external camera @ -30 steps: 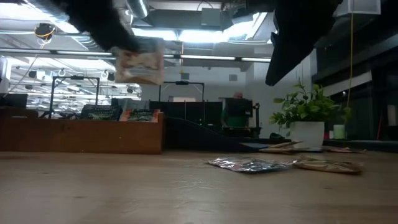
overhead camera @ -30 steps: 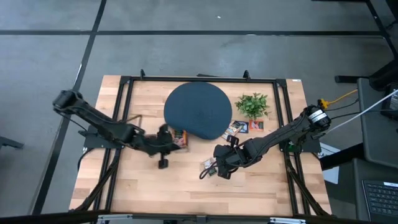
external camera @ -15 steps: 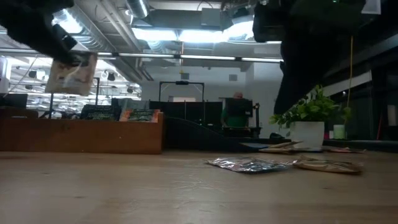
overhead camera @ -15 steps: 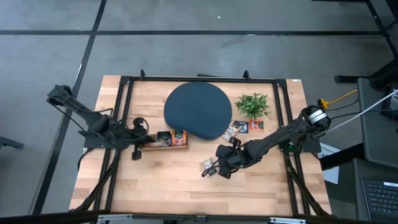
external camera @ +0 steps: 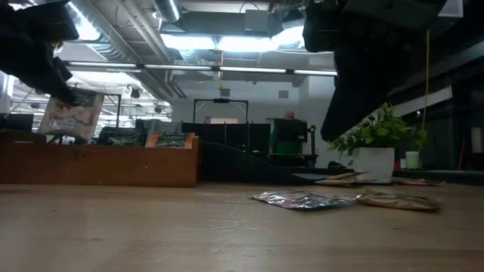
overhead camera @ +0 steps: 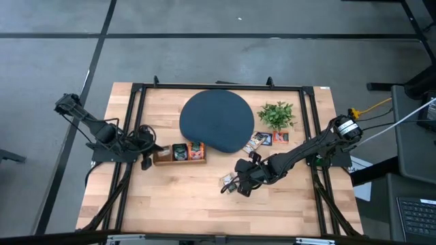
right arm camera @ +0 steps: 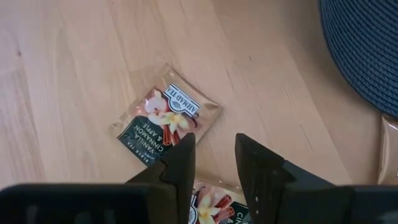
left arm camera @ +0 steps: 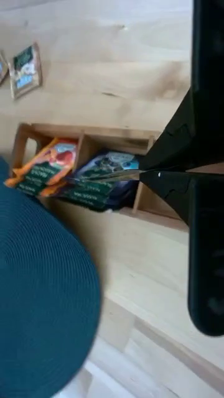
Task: Pick & Place Tea
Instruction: Put the brown tea bag into the left section of the wooden organizer
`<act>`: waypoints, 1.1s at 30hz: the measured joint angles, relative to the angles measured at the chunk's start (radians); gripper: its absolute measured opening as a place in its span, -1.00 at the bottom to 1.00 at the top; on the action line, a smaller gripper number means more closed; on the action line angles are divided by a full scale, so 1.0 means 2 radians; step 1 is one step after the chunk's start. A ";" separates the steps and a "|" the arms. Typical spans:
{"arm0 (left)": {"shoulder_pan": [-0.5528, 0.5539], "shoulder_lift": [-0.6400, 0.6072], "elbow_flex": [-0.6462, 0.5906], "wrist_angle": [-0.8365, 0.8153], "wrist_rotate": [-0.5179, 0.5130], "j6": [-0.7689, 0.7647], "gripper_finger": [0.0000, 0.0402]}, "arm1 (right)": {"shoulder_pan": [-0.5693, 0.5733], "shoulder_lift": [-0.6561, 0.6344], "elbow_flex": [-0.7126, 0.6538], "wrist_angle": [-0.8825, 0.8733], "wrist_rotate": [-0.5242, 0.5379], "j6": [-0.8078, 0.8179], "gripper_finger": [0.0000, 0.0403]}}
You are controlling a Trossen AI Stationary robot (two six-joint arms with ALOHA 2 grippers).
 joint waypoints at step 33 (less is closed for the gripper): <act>0.000 0.065 0.000 -0.068 -0.034 -0.108 -0.77 | 0.000 0.000 0.000 0.016 0.000 -0.013 -0.42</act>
